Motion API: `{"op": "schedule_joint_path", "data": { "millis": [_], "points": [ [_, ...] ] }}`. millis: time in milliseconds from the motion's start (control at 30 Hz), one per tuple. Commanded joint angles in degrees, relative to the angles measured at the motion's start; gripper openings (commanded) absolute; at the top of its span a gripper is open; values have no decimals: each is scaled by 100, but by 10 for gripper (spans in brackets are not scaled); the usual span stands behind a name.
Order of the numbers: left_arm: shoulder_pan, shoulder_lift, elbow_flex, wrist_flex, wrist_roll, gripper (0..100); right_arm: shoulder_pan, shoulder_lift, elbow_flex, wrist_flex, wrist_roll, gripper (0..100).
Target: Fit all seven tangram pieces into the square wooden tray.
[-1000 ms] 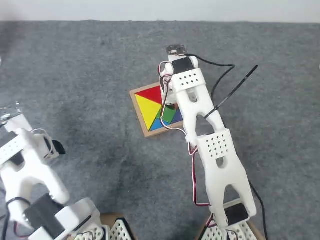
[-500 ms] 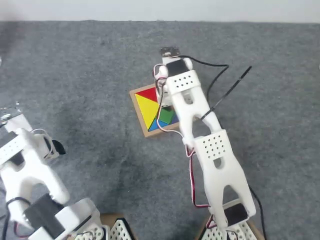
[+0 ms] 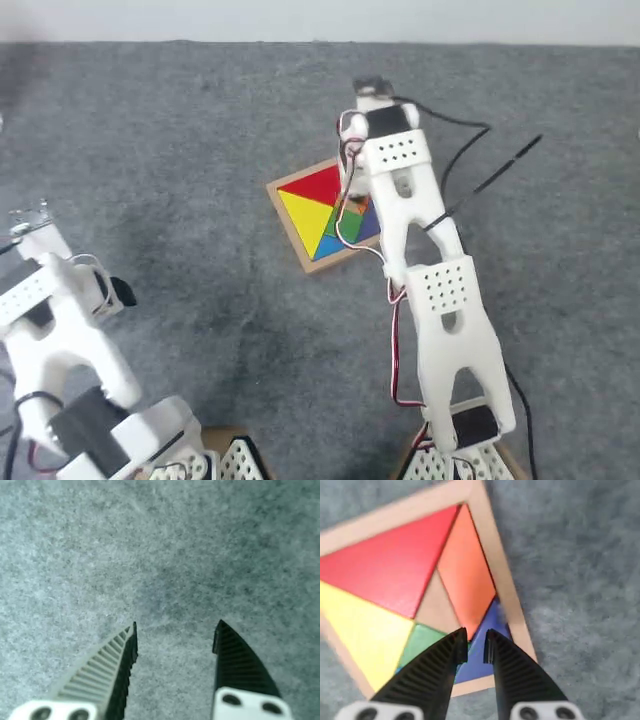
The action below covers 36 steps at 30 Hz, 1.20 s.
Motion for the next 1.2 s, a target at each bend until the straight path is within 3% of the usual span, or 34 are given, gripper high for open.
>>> {"op": "schedule_joint_path", "data": {
  "millis": [0, 233, 367, 533, 733, 933, 1033, 1167],
  "points": [
    [35, -44, -57, 70, -62, 242, -57, -1156, -255, 233, 79, 78],
    [536, -114, -488, 273, -79, 242, 75, -2633, 123, 251, 492, 76],
    [1055, -1292, -620, 378, -114, 242, 356, -4163, 1363, 251, 624, 72],
    [2040, -4053, 716, 352, -325, 242, 646, -6308, 3974, 66, 730, 65],
    [3235, -6813, 2659, 352, -316, 242, 1086, -9165, 8176, -1648, 932, 63],
    [3332, -8738, 3960, 202, -316, 242, 1455, -12022, 12378, -3380, 2127, 63],
    [3341, -9398, 4611, 211, -316, 242, 1798, -13015, 13468, -3512, 2690, 63],
    [3341, -9292, 5209, -79, -316, 242, 2009, -14114, 14391, -3547, 2743, 63]
  ]
}}
